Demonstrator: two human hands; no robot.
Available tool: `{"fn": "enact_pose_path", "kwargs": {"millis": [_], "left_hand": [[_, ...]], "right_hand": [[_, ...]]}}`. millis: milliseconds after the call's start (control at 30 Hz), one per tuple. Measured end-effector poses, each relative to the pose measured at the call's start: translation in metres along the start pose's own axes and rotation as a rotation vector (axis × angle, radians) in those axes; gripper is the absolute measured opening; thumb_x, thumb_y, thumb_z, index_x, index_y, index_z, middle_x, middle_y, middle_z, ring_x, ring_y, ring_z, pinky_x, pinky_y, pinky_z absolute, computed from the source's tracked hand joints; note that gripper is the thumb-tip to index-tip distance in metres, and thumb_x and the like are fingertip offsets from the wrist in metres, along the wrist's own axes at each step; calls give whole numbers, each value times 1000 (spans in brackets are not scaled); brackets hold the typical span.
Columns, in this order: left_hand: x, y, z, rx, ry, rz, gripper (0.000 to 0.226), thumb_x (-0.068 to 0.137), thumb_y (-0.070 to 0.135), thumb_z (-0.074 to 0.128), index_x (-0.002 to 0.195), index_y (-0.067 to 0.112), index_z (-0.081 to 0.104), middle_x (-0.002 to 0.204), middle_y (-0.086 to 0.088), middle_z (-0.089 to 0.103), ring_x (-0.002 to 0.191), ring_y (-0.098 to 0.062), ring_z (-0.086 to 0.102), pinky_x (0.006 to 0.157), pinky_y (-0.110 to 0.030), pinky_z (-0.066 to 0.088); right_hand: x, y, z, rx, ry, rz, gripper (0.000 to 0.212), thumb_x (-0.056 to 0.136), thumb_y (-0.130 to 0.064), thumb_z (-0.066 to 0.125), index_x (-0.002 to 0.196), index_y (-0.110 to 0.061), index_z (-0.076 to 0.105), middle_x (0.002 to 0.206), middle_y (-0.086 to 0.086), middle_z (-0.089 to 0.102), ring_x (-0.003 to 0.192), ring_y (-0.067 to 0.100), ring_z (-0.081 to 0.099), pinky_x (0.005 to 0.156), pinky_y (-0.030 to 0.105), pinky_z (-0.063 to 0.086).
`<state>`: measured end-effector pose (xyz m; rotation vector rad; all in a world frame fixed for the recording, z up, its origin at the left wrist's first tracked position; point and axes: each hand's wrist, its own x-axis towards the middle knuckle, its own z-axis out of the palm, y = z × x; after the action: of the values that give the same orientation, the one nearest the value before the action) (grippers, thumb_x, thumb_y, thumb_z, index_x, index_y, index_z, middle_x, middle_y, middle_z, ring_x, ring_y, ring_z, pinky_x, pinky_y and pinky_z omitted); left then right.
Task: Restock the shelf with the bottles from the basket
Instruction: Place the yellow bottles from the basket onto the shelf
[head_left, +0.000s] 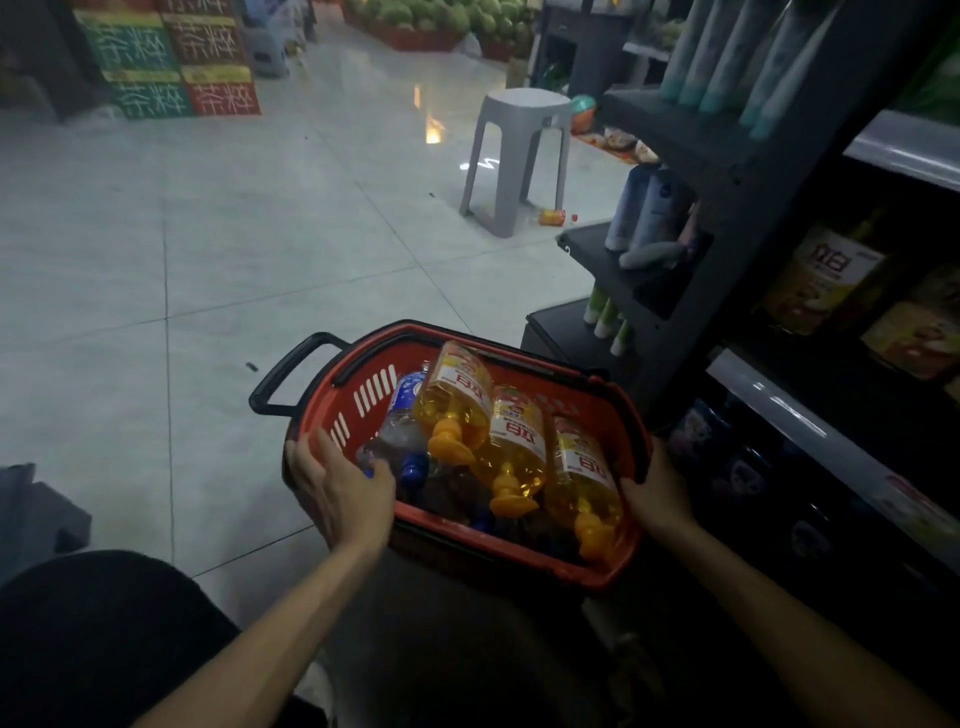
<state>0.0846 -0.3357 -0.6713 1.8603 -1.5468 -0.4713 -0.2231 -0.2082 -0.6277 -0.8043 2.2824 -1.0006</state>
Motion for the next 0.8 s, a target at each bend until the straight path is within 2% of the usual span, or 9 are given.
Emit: {"fn": "enact_pose_path", "kwargs": {"millis": [67,133,233,333,500,567,633,700,800], "left_hand": [[2,8,6,-50,64,-77,80,90,27,74,154,5,31,155,-18,31,146,-42,31,117,-60,36],[6,12,10,-32,115,-99,80,87,31,75,152,5,36,155,-19,36,147,-40,31,120,-60,29],[20,15,18,-28,168,-49,77,85,40,72,151,10,44,155,-16,45,151,-33,28,123,-54,20],[47,18,22,-64,170,32,72,83,47,67,146,16,52,149,-11,54,149,-31,33,123,-51,24],[120,29,31,-182,37,163,70,84,55,64,144,20,54,140,-8,61,137,-30,47,117,-47,38],[139,33,31,-241,-12,195,66,88,48,68,145,19,53,140,-10,59,135,-30,47,114,-47,41],[152,35,31,-249,-49,214,64,92,40,70,149,16,50,143,-13,54,136,-31,46,114,-47,42],[158,27,29,-168,-61,230,65,95,37,70,152,15,47,150,-17,47,141,-35,41,117,-50,38],[153,-4,21,-16,-94,213,67,98,33,66,157,15,39,159,-20,34,149,-38,29,122,-52,30]], "right_hand": [[5,5,8,55,0,18,73,99,-10,54,159,-31,18,150,10,48,132,34,53,101,47,46],[10,14,16,115,20,42,73,100,-8,51,159,-34,17,154,10,44,138,33,47,107,53,44],[11,17,23,136,63,35,67,100,-7,52,157,-28,24,152,8,45,138,29,46,106,45,41],[9,21,33,180,106,82,70,100,-6,51,159,-28,20,154,8,43,140,29,45,105,42,41],[-28,5,59,246,257,185,74,99,4,42,161,-24,12,159,11,36,142,32,41,110,40,36],[-47,-5,72,283,285,222,74,101,4,39,162,-23,8,161,13,32,143,34,39,111,42,36],[-60,-8,84,278,262,269,76,101,2,39,162,-23,0,163,16,25,146,37,34,117,48,33],[-73,-3,97,259,247,296,82,100,-2,42,161,-23,-9,165,17,20,148,38,31,120,52,30],[-96,-2,102,238,177,240,93,95,-12,52,158,-29,-15,165,16,21,147,37,33,118,54,33]]}}
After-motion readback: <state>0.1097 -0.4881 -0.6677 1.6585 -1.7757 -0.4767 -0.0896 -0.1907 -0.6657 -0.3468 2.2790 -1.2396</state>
